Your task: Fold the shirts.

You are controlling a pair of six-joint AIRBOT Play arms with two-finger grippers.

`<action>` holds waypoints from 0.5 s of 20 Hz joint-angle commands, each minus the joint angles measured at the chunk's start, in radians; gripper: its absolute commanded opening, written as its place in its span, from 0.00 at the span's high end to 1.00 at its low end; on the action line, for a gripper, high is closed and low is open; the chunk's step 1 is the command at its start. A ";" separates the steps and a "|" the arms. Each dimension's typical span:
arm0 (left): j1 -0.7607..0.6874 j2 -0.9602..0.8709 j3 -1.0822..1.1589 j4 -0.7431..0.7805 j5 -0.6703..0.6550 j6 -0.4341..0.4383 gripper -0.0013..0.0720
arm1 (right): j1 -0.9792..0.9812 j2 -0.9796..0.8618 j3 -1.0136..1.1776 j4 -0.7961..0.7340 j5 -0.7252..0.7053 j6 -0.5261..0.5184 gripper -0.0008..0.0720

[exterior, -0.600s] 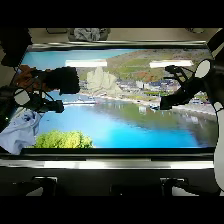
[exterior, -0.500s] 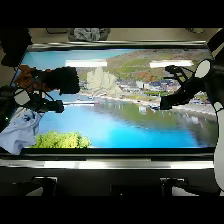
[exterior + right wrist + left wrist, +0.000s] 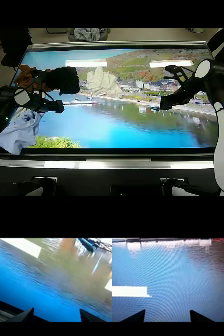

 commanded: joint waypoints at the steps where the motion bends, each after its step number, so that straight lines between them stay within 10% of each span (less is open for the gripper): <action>1: 0.000 -0.001 0.000 0.000 0.000 0.000 0.09 | 0.001 0.000 0.000 0.000 -0.006 0.000 0.07; 10: -0.002 -0.068 -0.002 -0.003 0.420 -0.008 0.09 | 0.001 -0.001 0.000 -0.045 -0.077 0.000 0.07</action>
